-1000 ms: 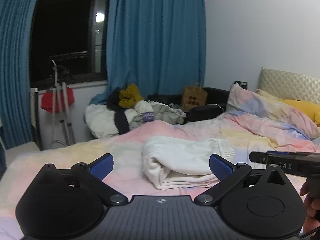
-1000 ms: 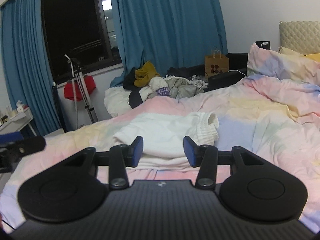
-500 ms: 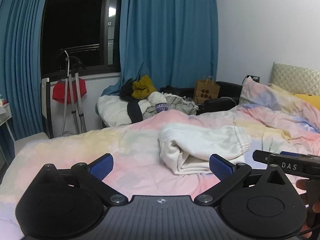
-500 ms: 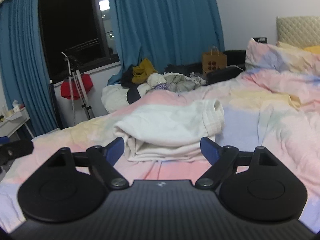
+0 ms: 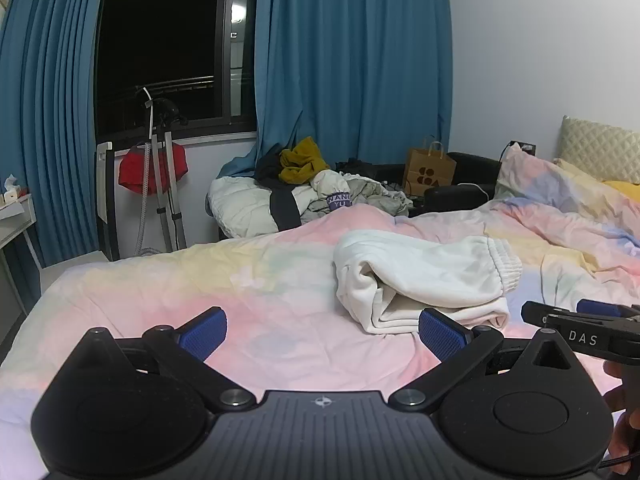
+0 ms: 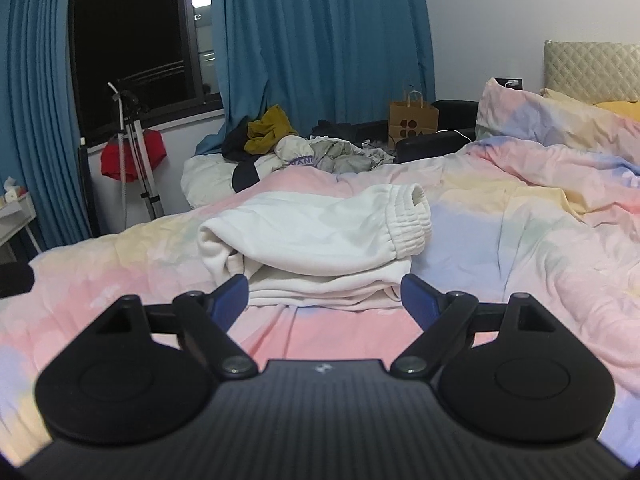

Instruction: Fold clothes

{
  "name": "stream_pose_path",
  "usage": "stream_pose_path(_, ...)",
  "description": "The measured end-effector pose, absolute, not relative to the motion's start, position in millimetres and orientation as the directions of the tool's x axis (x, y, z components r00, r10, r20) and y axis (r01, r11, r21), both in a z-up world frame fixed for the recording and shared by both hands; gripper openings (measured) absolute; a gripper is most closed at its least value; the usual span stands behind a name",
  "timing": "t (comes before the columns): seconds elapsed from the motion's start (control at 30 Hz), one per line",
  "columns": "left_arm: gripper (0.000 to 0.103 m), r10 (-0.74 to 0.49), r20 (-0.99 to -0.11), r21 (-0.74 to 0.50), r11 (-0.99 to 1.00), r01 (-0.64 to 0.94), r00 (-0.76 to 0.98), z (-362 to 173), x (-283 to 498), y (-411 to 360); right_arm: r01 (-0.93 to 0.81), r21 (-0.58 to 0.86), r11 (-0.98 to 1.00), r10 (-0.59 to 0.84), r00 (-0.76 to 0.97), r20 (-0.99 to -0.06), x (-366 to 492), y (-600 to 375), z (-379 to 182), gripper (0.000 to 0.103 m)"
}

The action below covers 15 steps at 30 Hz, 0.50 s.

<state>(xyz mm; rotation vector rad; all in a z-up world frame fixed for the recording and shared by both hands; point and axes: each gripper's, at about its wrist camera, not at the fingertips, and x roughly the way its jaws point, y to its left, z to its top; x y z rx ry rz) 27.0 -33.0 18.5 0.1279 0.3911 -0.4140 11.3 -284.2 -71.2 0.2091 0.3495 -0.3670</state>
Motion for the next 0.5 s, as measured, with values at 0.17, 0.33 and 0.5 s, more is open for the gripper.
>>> stream_pose_path(0.17, 0.103, -0.364, -0.402, 0.036, 0.911, 0.411, 0.840, 16.9, 25.3, -34.4, 0.387, 0.131, 0.913, -0.317, 0.873, -0.371, 10.4, -284.8, -70.7, 0.084)
stream_pose_path(0.33, 0.103, -0.346, -0.402, 0.046, 0.917, 0.396, 0.848, 16.3, 24.4, -35.5, 0.390, 0.128, 0.912, -0.319, 0.870, -0.376, 10.6, -285.6, -70.8, 0.084)
stream_pose_path(0.5, 0.103, -0.344, -0.408, 0.048, 0.917, 0.396, 0.846, 15.1, 24.7, -36.4, 0.393, 0.124, 0.911, -0.322, 0.868, -0.378, 12.0, -286.1, -70.9, 0.084)
